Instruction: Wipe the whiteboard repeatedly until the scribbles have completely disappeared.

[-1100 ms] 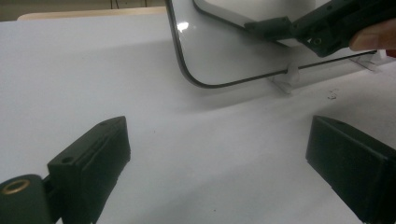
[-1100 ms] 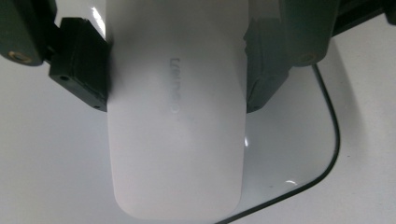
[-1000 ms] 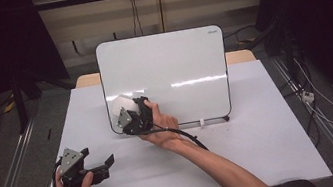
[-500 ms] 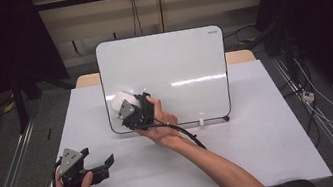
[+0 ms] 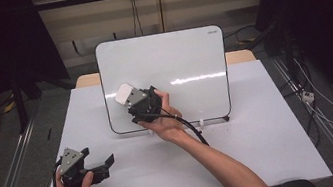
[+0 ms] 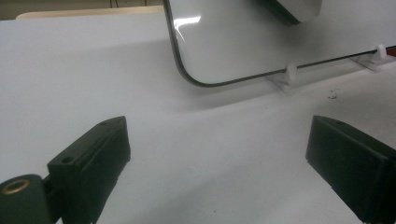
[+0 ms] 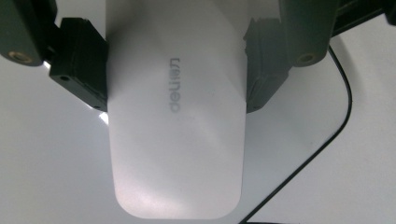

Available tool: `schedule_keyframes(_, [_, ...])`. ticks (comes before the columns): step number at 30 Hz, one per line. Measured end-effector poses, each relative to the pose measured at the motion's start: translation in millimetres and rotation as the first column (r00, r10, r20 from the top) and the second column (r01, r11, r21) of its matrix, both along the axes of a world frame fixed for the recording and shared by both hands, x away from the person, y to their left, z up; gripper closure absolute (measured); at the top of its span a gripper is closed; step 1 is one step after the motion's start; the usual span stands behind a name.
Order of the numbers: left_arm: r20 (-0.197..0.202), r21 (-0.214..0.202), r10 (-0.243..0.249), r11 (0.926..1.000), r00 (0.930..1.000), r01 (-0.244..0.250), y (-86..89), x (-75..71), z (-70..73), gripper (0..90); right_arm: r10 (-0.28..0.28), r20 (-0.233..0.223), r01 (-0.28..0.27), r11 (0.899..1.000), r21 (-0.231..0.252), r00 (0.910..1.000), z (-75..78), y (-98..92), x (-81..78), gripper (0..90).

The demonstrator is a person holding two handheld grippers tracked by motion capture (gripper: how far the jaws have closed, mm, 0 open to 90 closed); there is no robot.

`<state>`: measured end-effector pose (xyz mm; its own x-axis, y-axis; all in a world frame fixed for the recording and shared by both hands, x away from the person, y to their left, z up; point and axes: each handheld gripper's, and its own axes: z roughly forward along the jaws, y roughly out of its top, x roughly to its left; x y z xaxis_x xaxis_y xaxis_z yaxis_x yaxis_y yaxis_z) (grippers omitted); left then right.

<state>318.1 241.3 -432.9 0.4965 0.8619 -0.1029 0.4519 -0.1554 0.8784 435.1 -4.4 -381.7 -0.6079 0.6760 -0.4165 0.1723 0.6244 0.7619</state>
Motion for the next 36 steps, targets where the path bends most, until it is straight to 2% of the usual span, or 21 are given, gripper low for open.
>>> schedule_keyframes(3, [0.001, 0.0, 0.0, 1.0, 1.0, 0.0, 0.0, 0.1, 0.1, 6.3, 0.003, 0.009, -0.004, 0.999, 0.032, 1.0, 5.8, -1.8, -2.3, 31.8])
schedule_keyframes(8, [0.001, 0.001, -0.002, 1.0, 1.0, 0.002, -0.1, -0.2, 0.3, 6.3, 0.014, 0.007, -0.014, 0.999, 0.042, 0.9999, 9.3, -6.3, -2.8, 31.7])
schedule_keyframes(23, [-0.008, 0.0, 0.001, 1.0, 1.0, -0.001, 2.9, 0.7, -1.3, 6.3, -0.002, 0.009, 0.001, 0.993, 0.12, 1.0, 18.9, -28.7, -4.2, 31.8])
schedule_keyframes(25, [-0.008, -0.012, 0.007, 0.9999, 0.9999, -0.007, 2.1, 0.7, -1.7, 6.3, -0.006, 0.007, 0.005, 0.993, 0.116, 1.0, 18.8, -32.2, -4.6, 31.8])
schedule_keyframes(27, [-0.009, 0.003, 0.002, 1.0, 1.0, -0.002, 3.0, 0.8, -1.2, 6.3, -0.011, 0.007, 0.01, 0.994, 0.109, 0.9999, 17.4, -36.0, -5.2, 31.8])
schedule_keyframes(31, [-0.01, -0.01, 0.007, 0.9999, 0.9999, -0.007, 1.1, 1.1, -1.8, 6.3, -0.022, 0.003, 0.022, 0.992, 0.123, 0.9997, 14.2, -44.2, -7.7, 31.7])
schedule_keyframes(35, [-0.006, -0.009, 0.005, 0.9999, 1.0, -0.005, 0.5, 1.3, -1.0, 6.3, -0.035, 0.007, 0.034, 0.992, 0.12, 0.9994, 14.0, -53.5, -11.3, 31.7])
schedule_keyframes(36, [-0.003, 0.002, 0.002, 1.0, 1.0, -0.002, 1.0, 1.2, -0.5, 6.3, -0.038, 0.009, 0.037, 0.992, 0.123, 0.9992, 14.4, -55.8, -12.8, 31.8])
